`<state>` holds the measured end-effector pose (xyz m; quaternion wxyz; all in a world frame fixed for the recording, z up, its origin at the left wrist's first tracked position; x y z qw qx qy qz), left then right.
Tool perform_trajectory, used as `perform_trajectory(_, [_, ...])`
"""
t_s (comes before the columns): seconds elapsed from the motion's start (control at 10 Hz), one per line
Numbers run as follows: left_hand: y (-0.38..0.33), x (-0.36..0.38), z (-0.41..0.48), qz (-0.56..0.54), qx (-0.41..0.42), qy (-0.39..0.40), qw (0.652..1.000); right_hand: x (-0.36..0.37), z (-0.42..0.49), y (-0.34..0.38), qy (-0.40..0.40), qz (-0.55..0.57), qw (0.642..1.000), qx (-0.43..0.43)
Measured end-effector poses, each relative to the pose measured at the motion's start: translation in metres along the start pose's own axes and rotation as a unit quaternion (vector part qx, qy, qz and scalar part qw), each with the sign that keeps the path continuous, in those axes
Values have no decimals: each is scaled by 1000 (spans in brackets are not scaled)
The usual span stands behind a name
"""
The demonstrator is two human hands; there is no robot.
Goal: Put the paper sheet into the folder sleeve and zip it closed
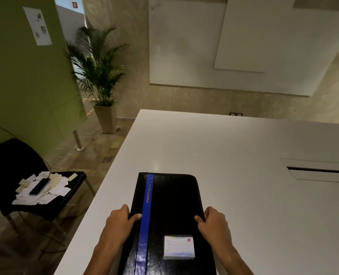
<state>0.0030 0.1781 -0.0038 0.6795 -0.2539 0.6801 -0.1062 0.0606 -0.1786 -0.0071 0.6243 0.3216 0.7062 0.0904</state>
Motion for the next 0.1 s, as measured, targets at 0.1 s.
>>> perform_trajectory(0.1, [-12, -17, -4, 119, -10, -26, 992, -4, 1, 7, -9, -35, 999, -19])
Point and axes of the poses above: each hand's wrist, its own z-axis towards the middle knuckle, its own x-axis out of the palm, y = z × x, the point moved 10 cm from there along z, towards the middle knuckle, and after that the axes turned 11 degrees about x, right-handed, at the moved point
